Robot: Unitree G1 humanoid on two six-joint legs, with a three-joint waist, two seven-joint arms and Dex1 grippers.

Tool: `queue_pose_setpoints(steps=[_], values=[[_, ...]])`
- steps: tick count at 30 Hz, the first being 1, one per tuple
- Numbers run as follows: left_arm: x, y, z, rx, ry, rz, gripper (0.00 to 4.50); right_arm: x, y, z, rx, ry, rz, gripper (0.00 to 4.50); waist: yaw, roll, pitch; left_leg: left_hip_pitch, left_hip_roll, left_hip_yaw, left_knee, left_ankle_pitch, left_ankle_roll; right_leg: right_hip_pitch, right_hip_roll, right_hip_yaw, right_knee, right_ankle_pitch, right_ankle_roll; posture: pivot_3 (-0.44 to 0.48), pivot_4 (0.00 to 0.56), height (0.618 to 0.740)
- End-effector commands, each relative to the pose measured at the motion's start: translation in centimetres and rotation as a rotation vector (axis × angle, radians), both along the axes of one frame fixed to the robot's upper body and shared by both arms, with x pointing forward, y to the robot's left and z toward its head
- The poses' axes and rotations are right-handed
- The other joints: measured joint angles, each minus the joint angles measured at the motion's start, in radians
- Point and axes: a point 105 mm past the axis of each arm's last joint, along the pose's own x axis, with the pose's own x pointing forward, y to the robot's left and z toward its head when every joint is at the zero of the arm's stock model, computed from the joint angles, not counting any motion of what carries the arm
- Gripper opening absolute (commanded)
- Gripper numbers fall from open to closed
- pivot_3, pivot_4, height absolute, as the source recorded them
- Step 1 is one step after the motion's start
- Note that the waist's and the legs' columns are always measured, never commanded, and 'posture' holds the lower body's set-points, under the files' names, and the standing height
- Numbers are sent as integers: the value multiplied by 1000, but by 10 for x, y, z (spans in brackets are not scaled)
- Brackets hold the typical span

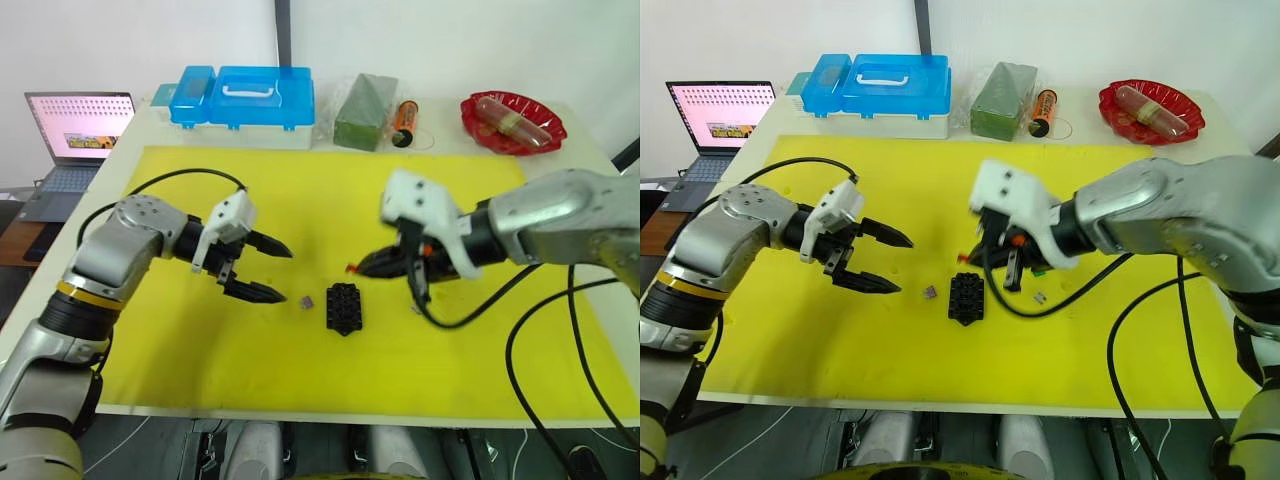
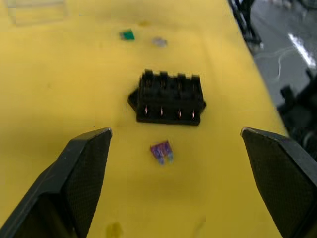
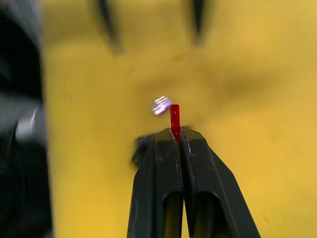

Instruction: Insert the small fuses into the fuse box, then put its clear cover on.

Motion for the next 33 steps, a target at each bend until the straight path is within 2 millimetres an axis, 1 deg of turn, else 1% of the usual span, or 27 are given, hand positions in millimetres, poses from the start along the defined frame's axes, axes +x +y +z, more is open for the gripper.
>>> queue_pose_setpoints(steps=[1, 5, 7, 10, 14, 19, 23, 28, 33], values=[[-2, -7, 2, 22, -85, -60, 4432, -3, 0, -5, -79, -7, 43, 0, 0, 0, 0, -1, 0, 0, 1, 0, 0, 0, 0, 0, 0, 0, 1, 0, 150, 740], [-1, -20, -12, 37, -150, -63, 4432, -8, 4, -24, -129, 14, 75, 0, 0, 0, 0, -2, 0, 0, 1, 0, 0, -1, 0, 0, 0, 2, 4, 0, 150, 740], [2, -25, -15, 27, -168, -45, 4432, -6, 6, -29, -133, 13, 71, 0, 0, 0, 0, -2, 0, 0, 1, 0, 0, -1, 0, -1, 1, 2, 4, 0, 150, 740], [-3, -33, -24, 30, -178, -39, 4432, -2, 8, -39, -162, 14, 58, 0, -2, 0, 0, -2, 0, 0, 2, 0, 0, -1, 1, -1, 2, 2, 4, 0, 150, 740], [-5, -43, -27, 16, -196, -21, 4432, -1, 7, -48, -188, 3, 57, 0, -1, 0, 0, -1, 0, 0, 2, 0, 0, -1, 1, -1, 3, 2, 4, 0, 150, 740], [-8, -45, -31, 26, -212, -4, 4432, 3, 7, -52, -198, -13, 55, 0, -1, 0, 0, -1, 0, 0, 2, 0, 0, -1, 1, -1, 3, 2, 4, 0, 150, 740], [-7, -47, -34, 28, -207, 19, 4432, 9, 7, -51, -195, -24, 52, 0, -1, 0, 0, 0, 0, 0, 2, 0, 0, -1, 3, -1, 4, 2, 4, 0, 150, 740], [-4, -49, -39, 39, -225, 34, 4432, 9, 10, -50, -187, -20, 58, 0, 0, 0, 0, 0, 0, 0, 2, 0, 0, -1, 3, -1, 4, 2, 4, 0, 150, 740], [-6, -51, -41, 39, -225, 30, 4432, 8, 12, -51, -182, -13, 62, 0, -1, 0, 0, 0, 0, 0, 2, 0, 0, -1, 3, -1, 5, 2, 4, 0, 150, 740]])
